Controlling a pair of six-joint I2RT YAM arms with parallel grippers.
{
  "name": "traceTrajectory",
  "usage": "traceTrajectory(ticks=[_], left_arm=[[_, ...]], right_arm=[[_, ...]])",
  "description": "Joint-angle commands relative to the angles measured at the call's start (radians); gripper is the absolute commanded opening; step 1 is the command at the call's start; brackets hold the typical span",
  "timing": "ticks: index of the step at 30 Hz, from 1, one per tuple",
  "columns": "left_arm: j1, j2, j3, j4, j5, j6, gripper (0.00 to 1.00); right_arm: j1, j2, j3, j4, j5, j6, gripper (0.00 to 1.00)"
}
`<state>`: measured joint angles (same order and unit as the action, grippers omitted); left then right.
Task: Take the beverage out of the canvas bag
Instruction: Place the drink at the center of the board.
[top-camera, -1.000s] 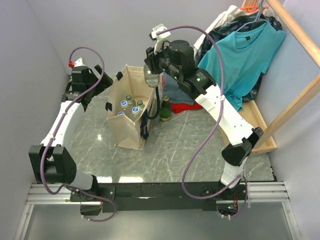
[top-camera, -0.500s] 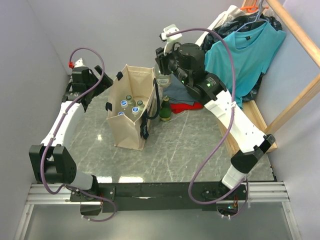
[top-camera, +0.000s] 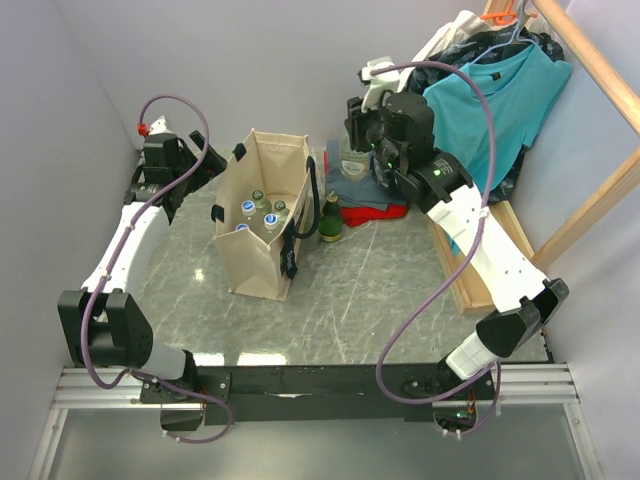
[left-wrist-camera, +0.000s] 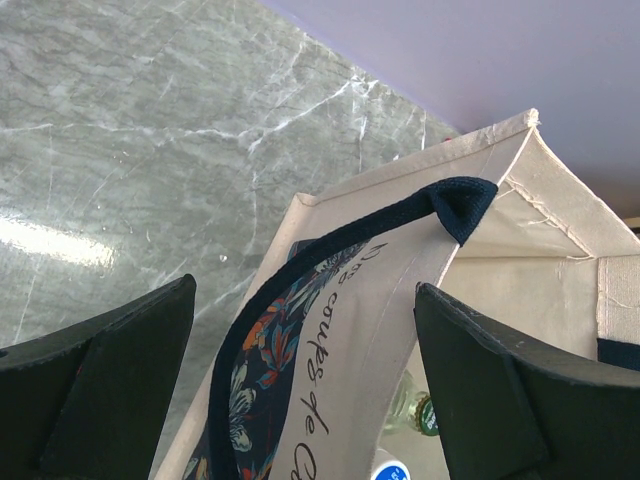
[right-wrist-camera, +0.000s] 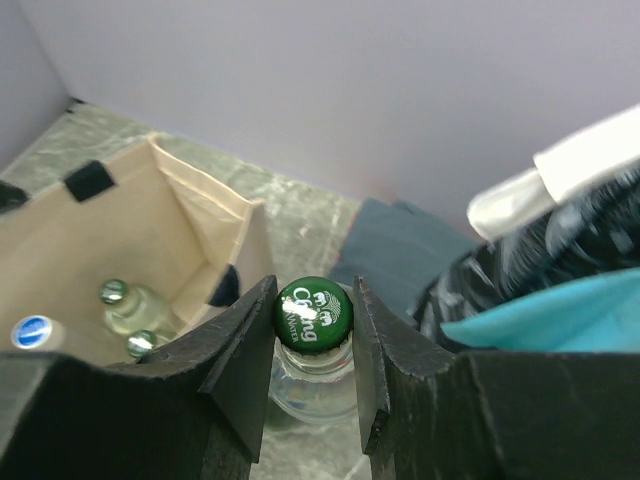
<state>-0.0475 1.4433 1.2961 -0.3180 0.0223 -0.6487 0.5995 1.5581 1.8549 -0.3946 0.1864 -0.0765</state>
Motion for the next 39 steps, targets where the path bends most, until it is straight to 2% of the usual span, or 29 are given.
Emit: traceTrajectory(ticks=[1, 22, 39], left_arm=[[-0.006, -0.031, -0.012, 0.037, 0.014, -0.008, 0.96], [-0.008, -0.023, -0.023, 0.045, 0.030, -0.012, 0.96], [-0.018, -0.015, -0.015, 0.039, 0.022, -0.009, 0.96]], right_arm=[[-0.035, -0.105, -0.016, 0.218, -0.005, 0.029, 0.00], [-0.106, -0.201, -0.332, 0.356, -0.044, 0.139, 0.00], [-0.109, -0.191, -0.485, 0.448, 0.005, 0.158, 0.00]])
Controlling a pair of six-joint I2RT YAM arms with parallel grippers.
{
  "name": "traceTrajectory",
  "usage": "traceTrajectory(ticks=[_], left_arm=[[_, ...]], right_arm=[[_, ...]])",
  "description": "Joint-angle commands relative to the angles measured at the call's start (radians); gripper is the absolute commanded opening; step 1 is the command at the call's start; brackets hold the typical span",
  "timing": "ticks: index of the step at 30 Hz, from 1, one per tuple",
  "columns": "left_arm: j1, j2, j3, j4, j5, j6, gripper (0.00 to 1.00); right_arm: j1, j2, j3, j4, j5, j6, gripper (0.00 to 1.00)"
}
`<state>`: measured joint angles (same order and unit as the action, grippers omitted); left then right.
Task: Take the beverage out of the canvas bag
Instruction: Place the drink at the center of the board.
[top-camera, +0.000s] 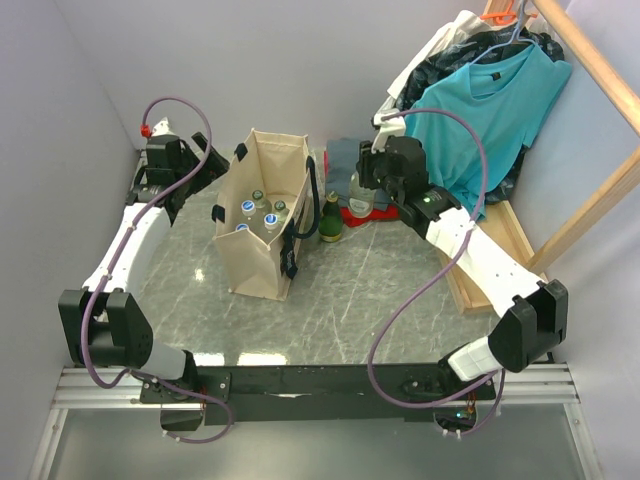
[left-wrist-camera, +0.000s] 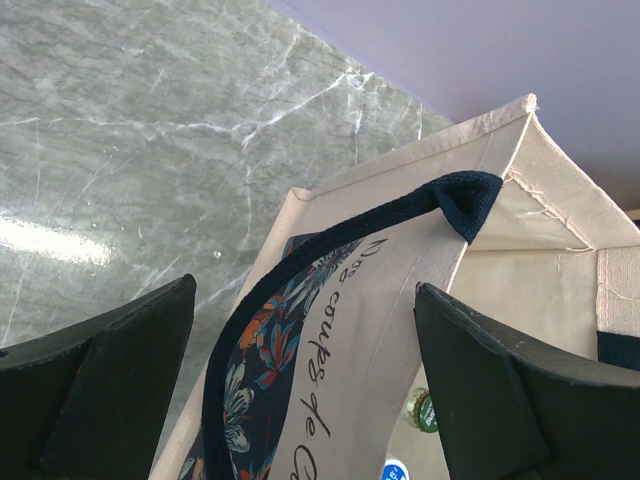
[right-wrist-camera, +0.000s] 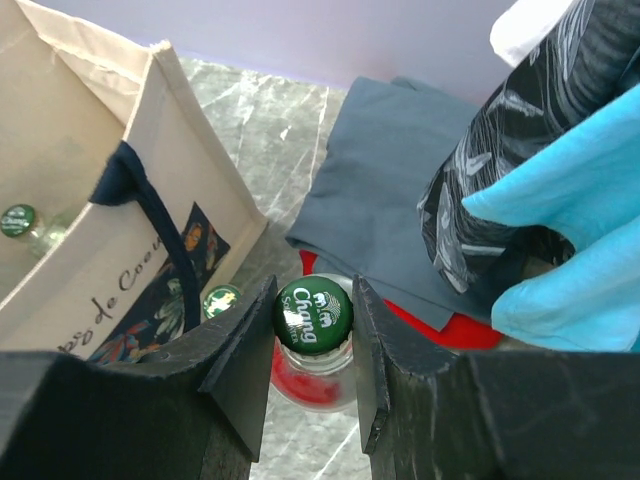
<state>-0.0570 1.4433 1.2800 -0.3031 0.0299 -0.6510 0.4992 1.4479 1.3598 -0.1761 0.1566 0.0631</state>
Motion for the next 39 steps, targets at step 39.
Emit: traceTrajectory(ticks=[39], left_arm=[[-0.014, -0.007, 0.002, 0.019, 0.008, -0.007, 0.96]], right_arm=[[-0.050, 0.012, -0.177, 0.356, 0.004, 0.110, 0.00]])
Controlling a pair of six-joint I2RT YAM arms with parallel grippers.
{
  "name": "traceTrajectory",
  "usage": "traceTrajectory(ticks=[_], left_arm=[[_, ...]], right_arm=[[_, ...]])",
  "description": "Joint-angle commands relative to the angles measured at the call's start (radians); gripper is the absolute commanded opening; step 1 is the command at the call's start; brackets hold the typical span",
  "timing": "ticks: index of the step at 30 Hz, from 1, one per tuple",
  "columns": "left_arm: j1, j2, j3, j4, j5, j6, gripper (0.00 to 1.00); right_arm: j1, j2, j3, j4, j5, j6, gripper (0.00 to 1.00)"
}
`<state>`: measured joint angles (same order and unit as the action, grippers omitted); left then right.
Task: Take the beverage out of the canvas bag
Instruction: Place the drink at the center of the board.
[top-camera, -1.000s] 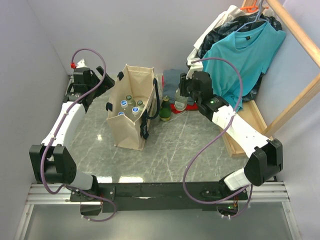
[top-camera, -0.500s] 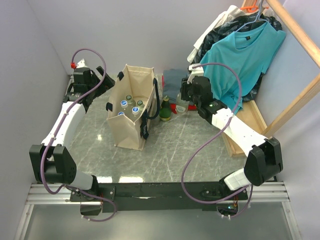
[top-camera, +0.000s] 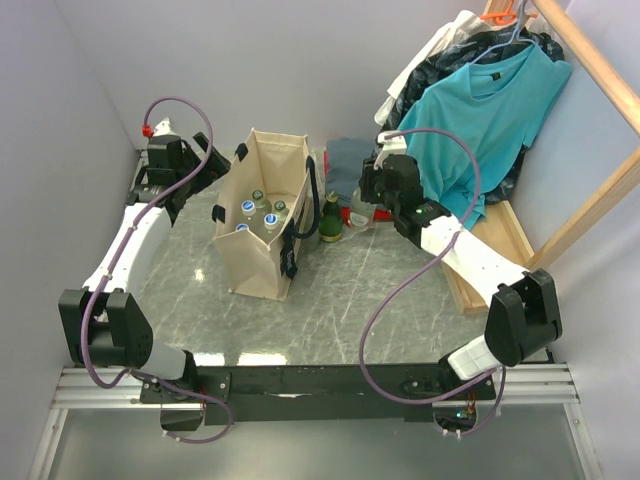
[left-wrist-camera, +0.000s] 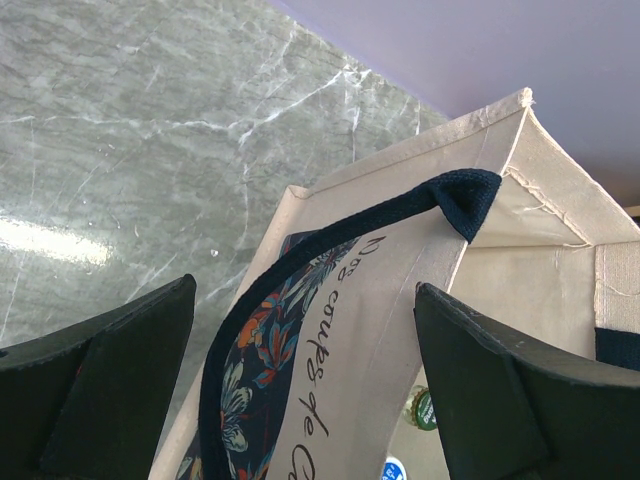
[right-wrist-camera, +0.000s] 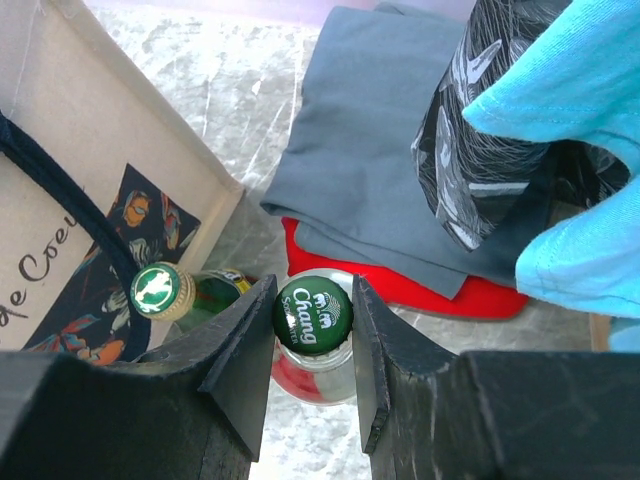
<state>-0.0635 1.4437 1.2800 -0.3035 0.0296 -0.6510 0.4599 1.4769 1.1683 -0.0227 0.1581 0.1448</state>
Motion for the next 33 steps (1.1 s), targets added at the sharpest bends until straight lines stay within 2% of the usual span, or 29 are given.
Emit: traceTrajectory(ticks=[1, 33], left_arm=[[-0.007, -0.006, 0.002, 0.021, 0.010, -0.007, 0.96], [-0.009, -0.006, 0.005, 0.017, 0.001, -0.004, 0.96]], right_arm=[[-0.009, -0.015, 0.008, 0.208, 0.003, 0.029, 0.00], [-0.010, 0.125, 0.028, 0.231, -0.012, 0.018, 0.00]])
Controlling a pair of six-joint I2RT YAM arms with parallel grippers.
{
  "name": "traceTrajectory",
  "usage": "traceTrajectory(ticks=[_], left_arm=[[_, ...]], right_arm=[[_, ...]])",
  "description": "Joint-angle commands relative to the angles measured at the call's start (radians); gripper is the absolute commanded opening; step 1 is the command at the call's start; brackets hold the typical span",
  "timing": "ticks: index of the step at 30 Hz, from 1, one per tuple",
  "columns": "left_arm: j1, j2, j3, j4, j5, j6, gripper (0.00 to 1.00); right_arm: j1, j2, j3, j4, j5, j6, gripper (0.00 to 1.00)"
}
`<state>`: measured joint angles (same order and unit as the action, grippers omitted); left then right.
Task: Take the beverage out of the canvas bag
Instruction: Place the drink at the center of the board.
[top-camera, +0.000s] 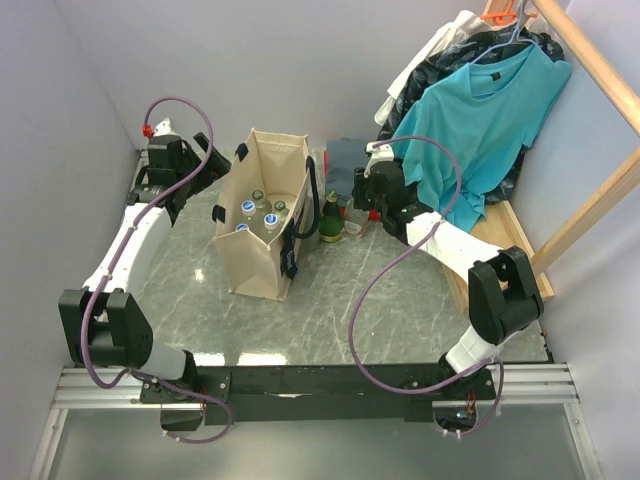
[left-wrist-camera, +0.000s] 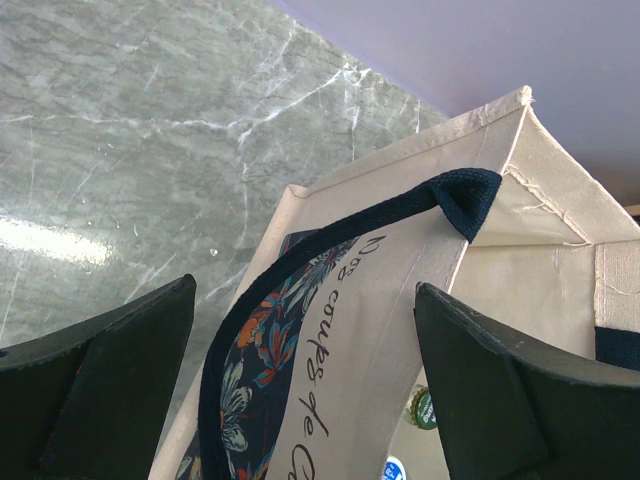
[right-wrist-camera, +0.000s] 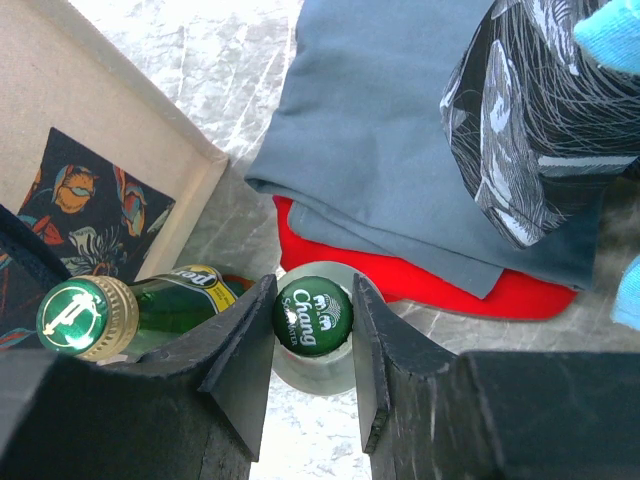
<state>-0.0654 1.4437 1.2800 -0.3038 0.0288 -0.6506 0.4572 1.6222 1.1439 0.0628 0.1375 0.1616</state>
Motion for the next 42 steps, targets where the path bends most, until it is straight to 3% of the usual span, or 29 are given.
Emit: traceTrajectory(ticks=[1, 20, 42], left_arm=[[-0.007, -0.003, 0.007, 0.017, 0.005, -0.004, 0.96], [-0.008, 0.003, 0.001, 0.029, 0.026, -0.014, 0.96], [-0.014, -0.006, -0.004, 0.028, 0.016, -0.011, 0.96]], right_arm=[[-0.006, -0.021, 0.054, 0.144, 0.007, 0.003, 0.00], [0.047, -0.153, 0.013, 0.141, 0.071, -0.028, 0.00], [0.075, -0.182, -0.096, 0.200, 0.105, -0.011, 0.00]])
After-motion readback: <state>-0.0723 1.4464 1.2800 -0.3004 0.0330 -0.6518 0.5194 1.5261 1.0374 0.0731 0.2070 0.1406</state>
